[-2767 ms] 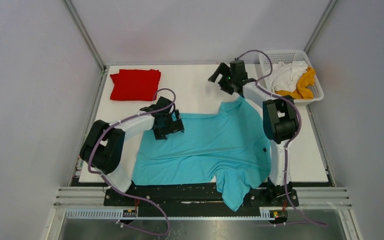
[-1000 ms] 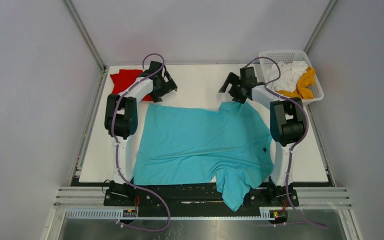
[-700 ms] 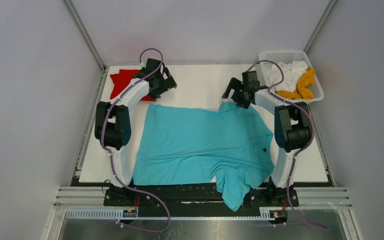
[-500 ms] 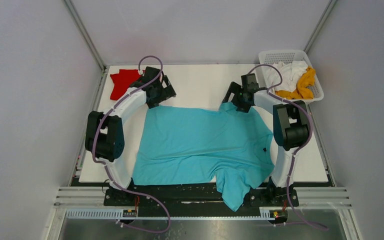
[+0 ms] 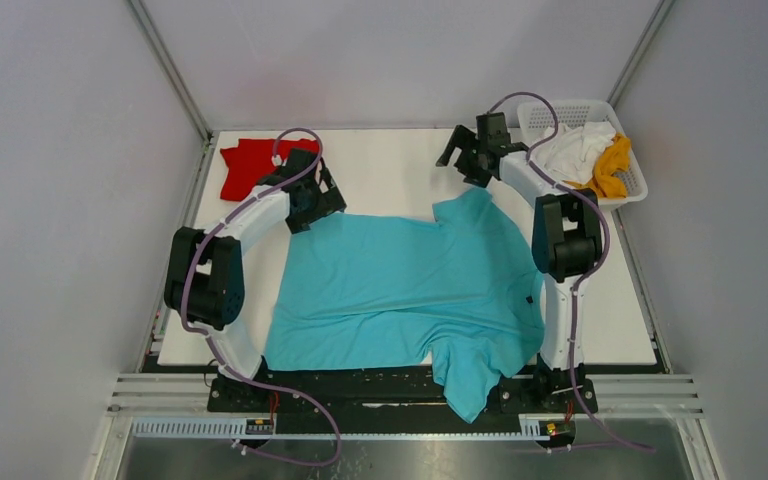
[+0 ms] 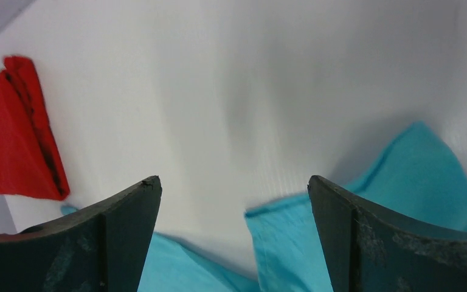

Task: Fold and stack the t-shirts
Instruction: Flatten out the tshirt

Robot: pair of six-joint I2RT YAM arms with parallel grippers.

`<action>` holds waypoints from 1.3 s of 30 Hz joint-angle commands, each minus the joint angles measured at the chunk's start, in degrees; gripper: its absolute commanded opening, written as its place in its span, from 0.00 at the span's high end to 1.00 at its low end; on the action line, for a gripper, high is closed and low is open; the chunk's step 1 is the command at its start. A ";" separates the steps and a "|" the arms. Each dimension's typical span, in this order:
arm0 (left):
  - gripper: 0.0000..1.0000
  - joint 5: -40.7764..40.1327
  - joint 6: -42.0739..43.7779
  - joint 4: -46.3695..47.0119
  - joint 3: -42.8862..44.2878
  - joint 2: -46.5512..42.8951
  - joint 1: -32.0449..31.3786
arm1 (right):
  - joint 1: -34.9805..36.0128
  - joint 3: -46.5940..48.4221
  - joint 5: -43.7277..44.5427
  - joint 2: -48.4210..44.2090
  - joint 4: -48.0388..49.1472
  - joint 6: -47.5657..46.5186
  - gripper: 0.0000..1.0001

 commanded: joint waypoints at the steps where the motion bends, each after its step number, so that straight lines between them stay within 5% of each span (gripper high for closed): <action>1: 0.01 -0.30 0.32 0.65 -0.18 -1.36 -0.15 | 0.47 -9.56 3.05 -10.80 -3.53 -4.89 0.00; 6: 0.01 0.65 1.49 -0.65 -1.96 -0.91 -2.49 | 0.49 -26.17 5.29 -22.40 -6.57 -8.93 0.00; 10: 0.01 -0.13 1.20 -2.69 -1.89 1.92 -3.74 | 0.34 -29.88 6.11 -23.39 -9.95 -11.73 0.00; 29: 0.01 3.81 -0.46 -10.83 22.21 22.75 -3.43 | -7.63 -3.47 -3.84 -2.94 -24.48 -7.48 0.01; 35: 0.01 8.35 -0.99 -14.67 31.77 29.70 -3.27 | -8.49 9.06 -8.42 4.81 -35.11 -13.34 0.01; 39: 0.01 7.77 -1.26 -14.67 31.84 29.11 -2.79 | -8.47 7.54 -8.74 3.61 -33.86 -13.58 0.00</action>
